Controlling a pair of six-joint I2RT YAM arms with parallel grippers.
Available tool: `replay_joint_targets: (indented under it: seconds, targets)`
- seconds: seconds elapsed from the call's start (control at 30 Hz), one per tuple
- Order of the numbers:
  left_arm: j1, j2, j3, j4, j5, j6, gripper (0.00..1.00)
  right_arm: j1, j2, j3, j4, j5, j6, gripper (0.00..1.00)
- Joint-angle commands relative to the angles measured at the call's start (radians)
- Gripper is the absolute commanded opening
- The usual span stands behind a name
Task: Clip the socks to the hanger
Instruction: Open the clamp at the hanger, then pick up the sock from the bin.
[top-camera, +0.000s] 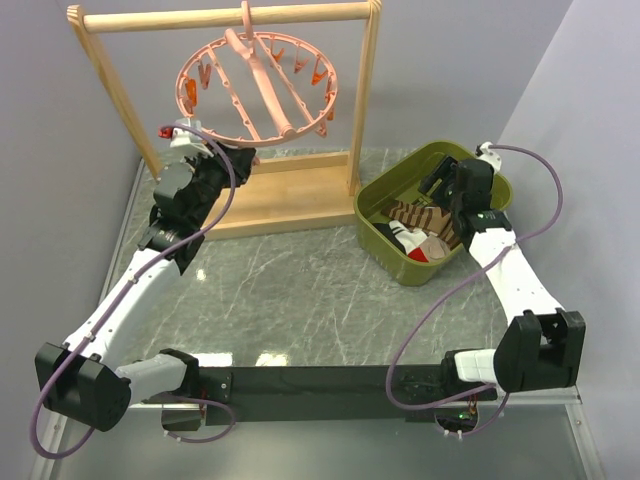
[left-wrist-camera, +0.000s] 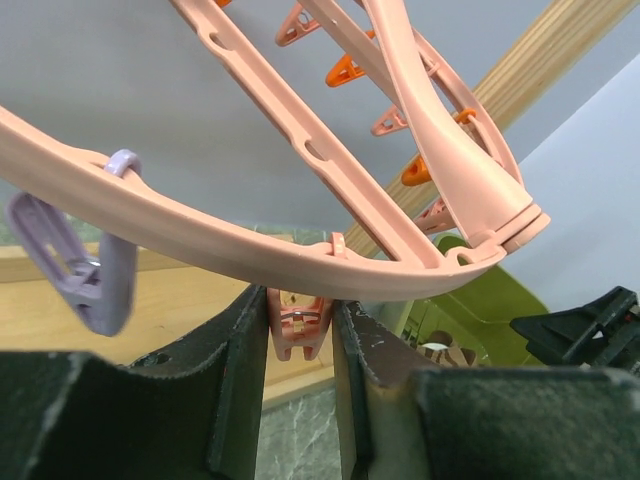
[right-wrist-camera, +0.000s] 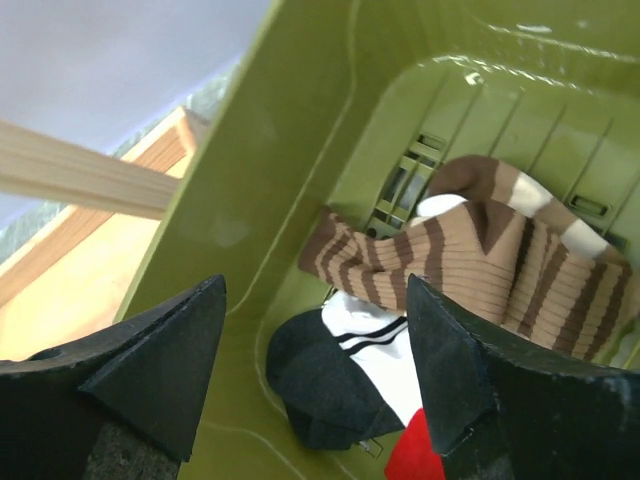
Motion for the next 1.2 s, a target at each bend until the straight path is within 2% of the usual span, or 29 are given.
replay_joint_targets:
  seconds: [0.0,0.23,0.43,0.53,0.8,1.03,1.17]
  targets:
    - [-0.006,-0.035,-0.017,0.083,0.041,0.052,0.17,-0.021,0.018,0.01,0.015,0.049,0.068,0.78]
    - [-0.006,-0.035,-0.02,0.088,0.106,0.138,0.16,-0.06,0.09,-0.036,0.07,0.046,0.132,0.79]
    - [-0.006,-0.027,-0.02,0.084,0.121,0.121,0.14,-0.06,0.236,0.041,0.052,0.066,0.131,0.76]
    - [-0.006,-0.027,-0.031,0.108,0.155,0.112,0.14,-0.06,0.28,0.064,0.05,0.124,0.126,0.75]
    - [-0.006,-0.029,-0.023,0.092,0.135,0.138,0.15,-0.06,0.411,0.182,-0.048,0.258,0.088,0.75]
    - [-0.006,-0.035,-0.031,0.091,0.135,0.146,0.15,-0.058,0.491,0.239,-0.077,0.249,0.082,0.75]
    - [-0.006,-0.041,-0.038,0.101,0.132,0.149,0.15,-0.052,0.514,0.254,-0.074,0.236,0.068,0.64]
